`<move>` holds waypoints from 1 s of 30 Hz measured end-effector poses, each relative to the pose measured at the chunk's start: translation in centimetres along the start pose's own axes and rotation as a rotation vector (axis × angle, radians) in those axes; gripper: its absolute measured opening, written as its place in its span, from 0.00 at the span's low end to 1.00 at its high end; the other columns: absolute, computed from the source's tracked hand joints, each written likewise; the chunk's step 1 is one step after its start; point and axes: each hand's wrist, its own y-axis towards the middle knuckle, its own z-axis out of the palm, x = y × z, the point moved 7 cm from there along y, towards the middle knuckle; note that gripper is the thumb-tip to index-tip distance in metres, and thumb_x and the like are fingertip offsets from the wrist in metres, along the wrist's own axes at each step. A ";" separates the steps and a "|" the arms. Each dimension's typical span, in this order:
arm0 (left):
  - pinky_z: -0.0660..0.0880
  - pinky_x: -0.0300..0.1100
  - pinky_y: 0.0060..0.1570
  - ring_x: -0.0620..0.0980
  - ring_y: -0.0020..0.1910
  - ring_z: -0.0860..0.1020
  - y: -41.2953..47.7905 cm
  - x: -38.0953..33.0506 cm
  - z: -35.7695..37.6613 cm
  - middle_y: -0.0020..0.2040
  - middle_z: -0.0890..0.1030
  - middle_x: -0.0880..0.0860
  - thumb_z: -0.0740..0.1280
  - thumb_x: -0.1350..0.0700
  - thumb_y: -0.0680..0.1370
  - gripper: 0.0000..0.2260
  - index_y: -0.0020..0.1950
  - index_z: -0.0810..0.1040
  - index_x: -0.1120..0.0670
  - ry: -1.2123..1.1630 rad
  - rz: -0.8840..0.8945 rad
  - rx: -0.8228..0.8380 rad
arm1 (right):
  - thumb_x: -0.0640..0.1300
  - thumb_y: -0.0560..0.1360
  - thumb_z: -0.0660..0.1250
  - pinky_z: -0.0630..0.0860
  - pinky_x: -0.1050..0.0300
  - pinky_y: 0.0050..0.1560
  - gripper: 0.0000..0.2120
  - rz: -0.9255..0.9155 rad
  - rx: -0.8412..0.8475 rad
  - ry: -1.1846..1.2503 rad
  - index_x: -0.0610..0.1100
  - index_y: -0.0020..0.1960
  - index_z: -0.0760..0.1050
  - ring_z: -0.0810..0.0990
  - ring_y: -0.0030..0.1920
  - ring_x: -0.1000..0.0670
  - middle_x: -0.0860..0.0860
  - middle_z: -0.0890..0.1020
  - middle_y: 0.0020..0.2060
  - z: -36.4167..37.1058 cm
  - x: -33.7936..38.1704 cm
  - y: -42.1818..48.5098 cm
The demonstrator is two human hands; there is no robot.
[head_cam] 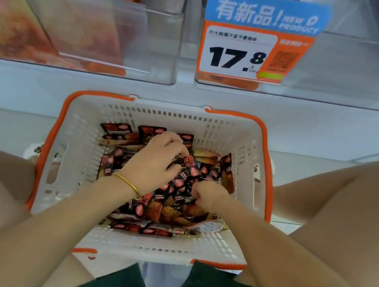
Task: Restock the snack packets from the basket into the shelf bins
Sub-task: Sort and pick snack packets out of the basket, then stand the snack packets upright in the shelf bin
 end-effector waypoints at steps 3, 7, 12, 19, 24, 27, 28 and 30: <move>0.65 0.40 0.63 0.50 0.65 0.66 0.0 0.9 -0.2 0.61 0.69 0.50 0.66 0.57 0.77 0.10 0.58 0.75 0.53 -0.015 -0.021 -0.033 | 0.38 0.75 0.62 0.76 0.47 0.52 0.14 0.032 -0.054 0.052 0.44 0.60 0.70 0.76 0.55 0.41 0.44 0.76 0.55 1.0 0.0 0.5; 0.59 0.34 0.61 0.49 0.64 0.66 -0.2 1.6 -0.3 0.60 0.69 0.50 0.66 0.58 0.77 0.10 0.57 0.75 0.54 -0.018 -0.041 -0.041 | 0.42 0.76 0.63 0.70 0.52 0.47 0.12 0.179 -0.042 -0.048 0.47 0.59 0.71 0.76 0.56 0.44 0.48 0.77 0.54 1.9 -0.8 1.0; 0.63 0.37 0.61 0.49 0.63 0.68 -0.4 2.0 0.1 0.58 0.70 0.49 0.67 0.58 0.77 0.09 0.56 0.76 0.54 -0.025 -0.040 -0.039 | 0.36 0.76 0.61 0.70 0.52 0.54 0.10 0.292 0.041 -0.087 0.44 0.55 0.75 0.77 0.56 0.45 0.48 0.79 0.54 2.5 -2.3 0.4; 0.68 0.43 0.63 0.48 0.62 0.70 0.0 1.3 0.7 0.62 0.72 0.48 0.64 0.54 0.79 0.13 0.63 0.73 0.52 -0.050 -0.071 0.130 | 0.34 0.75 0.59 0.73 0.50 0.45 0.10 -0.102 0.001 -0.002 0.36 0.52 0.77 0.75 0.44 0.43 0.44 0.78 0.44 -4.8 1.9 -0.9; 0.72 0.45 0.54 0.48 0.55 0.75 -0.5 0.8 0.1 0.56 0.77 0.48 0.67 0.50 0.76 0.17 0.64 0.72 0.50 -0.004 -0.139 0.232 | 0.42 0.78 0.64 0.67 0.70 0.40 0.04 -0.313 -0.278 0.302 0.43 0.47 0.78 0.73 0.40 0.57 0.61 0.74 0.38 -13.5 4.3 -6.8; 0.66 0.35 0.42 0.47 0.48 0.74 -0.9 0.0 -2.5 0.47 0.75 0.45 0.68 0.54 0.76 0.09 0.55 0.74 0.50 -0.065 -0.138 0.145 | 0.43 0.76 0.67 0.68 0.77 0.41 0.04 -0.295 -0.381 0.547 0.44 0.47 0.80 0.75 0.39 0.63 0.61 0.77 0.38 -15.7 4.2 -9.9; 0.64 0.33 0.39 0.46 0.46 0.74 -1.0 -0.2 -3.8 0.44 0.74 0.44 0.69 0.55 0.75 0.07 0.51 0.74 0.50 -0.102 -0.140 0.107 | 0.44 0.75 0.69 0.69 0.77 0.41 0.03 -0.286 -0.413 0.633 0.45 0.46 0.80 0.76 0.40 0.63 0.60 0.78 0.39 -16.3 4.0 -10.9; 0.65 0.28 0.39 0.44 0.41 0.73 -1.6 -0.4 -6.6 0.41 0.74 0.44 0.71 0.59 0.73 0.08 0.45 0.73 0.51 -0.230 -0.166 0.030 | 0.43 0.73 0.71 0.73 0.73 0.42 0.03 -0.305 -0.413 0.855 0.48 0.46 0.79 0.79 0.42 0.61 0.58 0.81 0.39 -17.0 4.0 -13.0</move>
